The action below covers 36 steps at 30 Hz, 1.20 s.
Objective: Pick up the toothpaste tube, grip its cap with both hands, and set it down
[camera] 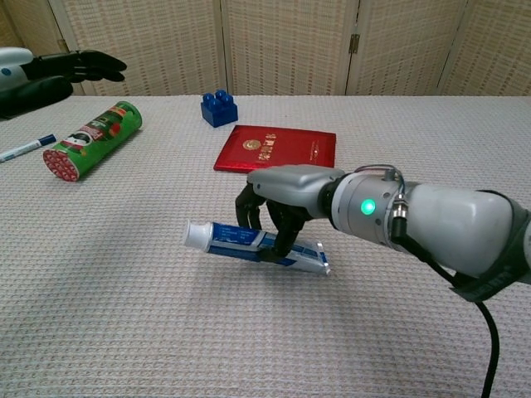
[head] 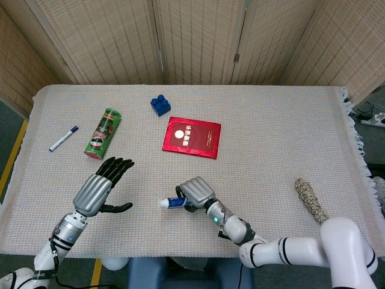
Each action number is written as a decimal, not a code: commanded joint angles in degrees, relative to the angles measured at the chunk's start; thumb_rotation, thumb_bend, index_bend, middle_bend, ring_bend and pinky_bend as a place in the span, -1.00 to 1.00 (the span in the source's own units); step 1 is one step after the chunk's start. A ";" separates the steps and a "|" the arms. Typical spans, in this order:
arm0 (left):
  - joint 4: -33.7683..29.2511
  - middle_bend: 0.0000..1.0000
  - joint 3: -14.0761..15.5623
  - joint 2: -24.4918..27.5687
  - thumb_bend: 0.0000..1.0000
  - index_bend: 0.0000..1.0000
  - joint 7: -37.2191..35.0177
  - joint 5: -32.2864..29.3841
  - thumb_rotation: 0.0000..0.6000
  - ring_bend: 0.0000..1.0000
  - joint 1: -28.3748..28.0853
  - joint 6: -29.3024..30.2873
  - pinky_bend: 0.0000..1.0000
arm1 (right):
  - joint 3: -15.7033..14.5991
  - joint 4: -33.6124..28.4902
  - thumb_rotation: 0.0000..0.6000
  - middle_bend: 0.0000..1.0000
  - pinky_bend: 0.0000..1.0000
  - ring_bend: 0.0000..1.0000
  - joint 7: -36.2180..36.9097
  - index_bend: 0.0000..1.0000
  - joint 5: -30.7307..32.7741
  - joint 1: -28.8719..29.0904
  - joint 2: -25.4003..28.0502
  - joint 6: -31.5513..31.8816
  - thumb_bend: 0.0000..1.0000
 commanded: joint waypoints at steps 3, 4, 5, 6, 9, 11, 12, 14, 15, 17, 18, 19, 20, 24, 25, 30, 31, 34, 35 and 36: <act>0.60 -0.79 -0.02 -0.14 -0.79 -0.90 -0.23 -0.52 -1.00 -0.86 0.31 -0.08 -1.00 | -0.68 -1.27 1.00 -0.63 -0.49 -0.39 -1.51 -0.93 2.29 1.32 0.43 0.12 0.34; 0.70 -0.79 -0.06 -0.13 -0.79 -0.91 -0.26 -0.61 -1.00 -0.86 0.37 -0.07 -1.00 | -0.70 -1.79 1.00 -0.69 -0.52 -0.43 -1.30 -0.99 2.03 1.22 0.73 0.38 0.33; 0.81 -0.79 -0.10 -0.12 -0.79 -0.91 -0.32 -0.71 -1.00 -0.86 0.44 -0.03 -1.00 | -0.71 -2.41 1.00 -0.72 -0.52 -0.45 -0.98 -1.00 1.61 1.05 1.12 0.70 0.33; 0.97 -0.79 -0.19 -0.07 -0.79 -0.91 -0.48 -0.87 -1.00 -0.86 0.54 0.05 -1.00 | -0.71 -3.41 1.00 -0.73 -0.52 -0.45 -0.40 -1.00 0.91 0.69 1.81 1.20 0.33; 1.70 -0.79 -0.53 0.24 -0.79 -0.91 -1.36 -1.40 -1.00 -0.86 0.78 0.23 -1.00 | -0.65 -6.54 1.00 -0.73 -0.52 -0.46 1.72 -1.00 -1.92 -0.73 4.46 2.79 0.34; 2.84 -0.79 -1.08 0.40 -0.79 -0.91 -2.58 -1.84 -1.00 -0.86 0.95 0.63 -1.00 | -0.66 -8.63 1.00 -0.70 -0.52 -0.44 5.02 -1.00 -6.02 -2.58 6.95 4.24 0.33; 3.38 -0.79 -1.32 0.47 -0.79 -0.91 -2.95 -2.22 -1.00 -0.86 1.11 0.85 -1.00 | -0.71 -9.45 1.00 -0.67 -0.51 -0.42 6.86 -0.98 -8.12 -3.67 8.14 5.21 0.33; 4.25 -0.79 -1.82 0.96 -0.79 -0.92 -2.55 -3.80 -1.00 -0.85 1.67 1.22 -1.00 | -1.32 -10.95 1.00 -0.57 -0.50 -0.36 10.66 -0.84 -13.72 -6.62 10.88 8.86 0.33; 4.60 -0.79 -2.04 1.19 -0.79 -0.93 -1.97 -4.48 -0.97 -0.85 1.98 1.54 -1.00 | -1.84 -11.57 1.00 -0.52 -0.49 -0.33 11.93 -0.77 -16.07 -7.91 12.21 10.55 0.33; 5.24 -0.79 -2.53 1.70 -0.79 -0.93 -0.87 -6.39 -0.52 -0.83 2.84 2.27 -1.00 | -3.18 -13.10 1.00 -0.44 -0.47 -0.31 13.83 -0.66 -20.60 -10.94 15.59 14.74 0.33; 5.54 -0.79 -2.67 2.00 -0.79 -0.92 -0.22 -7.26 -0.13 -0.83 3.20 2.45 -1.00 | -3.79 -13.89 1.00 -0.43 -0.47 -0.30 14.15 -0.60 -21.97 -12.16 17.18 16.31 0.33; 5.81 -0.79 -2.80 2.30 -0.78 -0.89 0.32 -8.15 0.29 -0.82 3.55 2.56 -1.00 | -4.40 -14.73 1.00 -0.41 -0.47 -0.30 14.39 -0.56 -23.22 -13.36 18.79 17.82 0.33; 5.98 -0.79 -2.93 2.60 -0.78 -0.88 0.62 -9.09 0.60 -0.82 3.89 2.59 -1.00 | -4.98 -15.46 1.00 -0.40 -0.47 -0.30 14.65 -0.52 -24.42 -14.57 20.36 19.35 0.33; 6.77 -0.79 -3.25 4.43 -0.73 -0.86 0.53 -12.34 1.00 -0.81 5.70 2.99 -1.00 | -7.70 -17.12 1.00 -0.37 -0.47 -0.29 15.33 -0.47 -28.89 -20.33 27.00 26.22 0.33; 7.17 -0.79 -3.28 4.75 -0.71 -0.86 0.79 -12.85 1.00 -0.81 6.16 3.37 -1.00 | -8.22 -17.14 1.00 -0.37 -0.47 -0.28 15.45 -0.47 -29.65 -21.61 28.19 27.76 0.33; 8.63 -0.77 -3.32 6.16 -0.65 -0.83 0.88 -15.67 1.00 -0.80 9.44 5.99 -1.00 | -10.63 -16.10 1.00 -0.37 -0.47 -0.27 18.61 -0.47 -32.70 -29.08 33.19 36.06 0.33; 8.81 -0.77 -3.29 6.41 -0.65 -0.83 0.55 -16.04 1.00 -0.79 10.08 6.45 -1.00 | -11.04 -15.81 1.00 -0.37 -0.47 -0.27 19.80 -0.47 -33.04 -30.30 33.92 37.10 0.33; 9.66 -0.76 -3.00 6.90 -0.65 -0.83 -0.32 -16.88 1.00 -0.79 12.36 8.32 -1.00 | -12.23 -14.08 1.00 -0.37 -0.47 -0.26 23.50 -0.47 -34.51 -34.28 35.64 40.85 0.33; 9.92 -0.76 -2.76 6.97 -0.65 -0.83 -0.51 -17.04 1.00 -0.79 13.26 9.04 -1.00 | -12.66 -13.07 1.00 -0.37 -0.47 -0.26 24.51 -0.47 -35.02 -35.84 35.95 42.33 0.33; 10.10 -0.76 -2.52 6.96 -0.65 -0.83 -0.59 -17.01 1.00 -0.79 13.90 9.57 -1.00 | -12.94 -12.29 1.00 -0.36 -0.47 -0.26 25.20 -0.47 -35.35 -36.96 36.09 43.38 0.33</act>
